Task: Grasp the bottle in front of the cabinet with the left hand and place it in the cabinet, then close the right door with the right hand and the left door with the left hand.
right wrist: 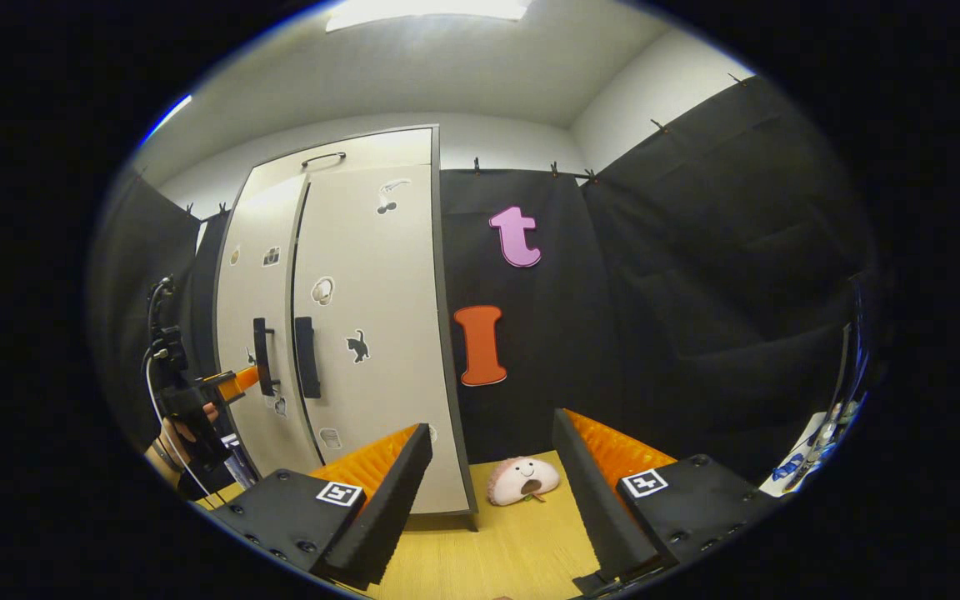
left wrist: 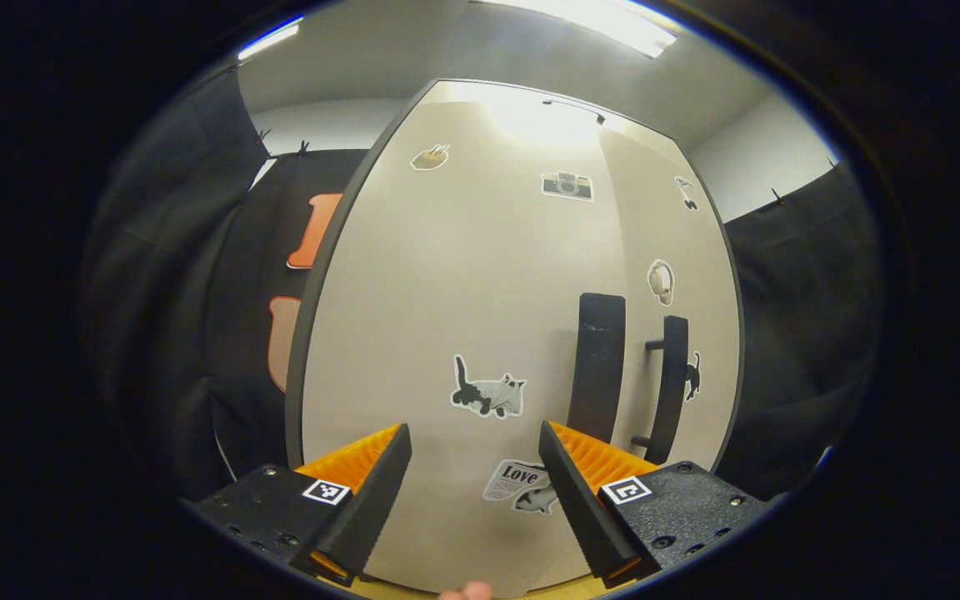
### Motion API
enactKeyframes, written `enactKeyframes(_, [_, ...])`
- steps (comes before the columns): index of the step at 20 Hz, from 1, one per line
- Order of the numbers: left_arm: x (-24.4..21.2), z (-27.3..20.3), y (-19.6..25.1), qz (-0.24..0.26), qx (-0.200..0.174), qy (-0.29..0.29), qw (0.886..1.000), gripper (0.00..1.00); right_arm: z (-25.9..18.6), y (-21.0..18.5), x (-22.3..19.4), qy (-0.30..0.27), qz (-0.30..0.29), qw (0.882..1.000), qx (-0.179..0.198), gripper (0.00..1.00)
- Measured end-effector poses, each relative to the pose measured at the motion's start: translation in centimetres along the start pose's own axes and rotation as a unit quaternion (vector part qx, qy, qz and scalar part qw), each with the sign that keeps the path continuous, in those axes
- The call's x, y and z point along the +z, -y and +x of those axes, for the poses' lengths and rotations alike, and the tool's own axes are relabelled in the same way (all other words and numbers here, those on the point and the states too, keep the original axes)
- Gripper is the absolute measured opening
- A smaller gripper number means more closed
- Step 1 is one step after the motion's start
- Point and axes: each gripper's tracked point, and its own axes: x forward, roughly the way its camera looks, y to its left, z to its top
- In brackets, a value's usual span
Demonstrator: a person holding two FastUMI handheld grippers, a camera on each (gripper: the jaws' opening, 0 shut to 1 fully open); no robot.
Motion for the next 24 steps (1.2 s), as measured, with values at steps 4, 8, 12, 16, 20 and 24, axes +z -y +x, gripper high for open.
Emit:
enactKeyframes(4, [0.2, -1.1, -1.3, -0.005, 0.014, 0.001, 1.000, 0.95, 1.0, -0.8, -0.8, -0.005, -0.013, 1.000, 0.006, 0.97])
enactKeyframes(8, [1.2, -5.0, -2.3, -0.006, 0.017, 0.000, 1.000, 0.94, 2.4, -3.0, -2.2, -0.016, -0.007, 0.999, 0.030, 0.97])
enactKeyframes(12, [1.9, -10.1, -3.4, 0.000, 0.027, 0.000, 1.000, 0.95, 3.4, -5.6, -2.9, -0.016, 0.007, 0.999, 0.051, 0.97])
enactKeyframes(16, [2.4, -14.9, -5.2, 0.010, 0.053, 0.010, 0.999, 0.95, 3.5, -6.9, -3.7, -0.015, 0.000, 0.998, 0.058, 0.87])
enactKeyframes(20, [2.3, -18.2, -5.7, 0.016, 0.066, 0.006, 0.998, 0.94, 3.1, -8.3, -4.5, -0.019, -0.005, 0.997, 0.072, 0.87])
enactKeyframes(24, [1.9, -20.6, -5.6, 0.025, 0.076, -0.004, 0.997, 0.95, 2.6, -9.0, -5.1, -0.021, -0.019, 0.997, 0.073, 0.87])
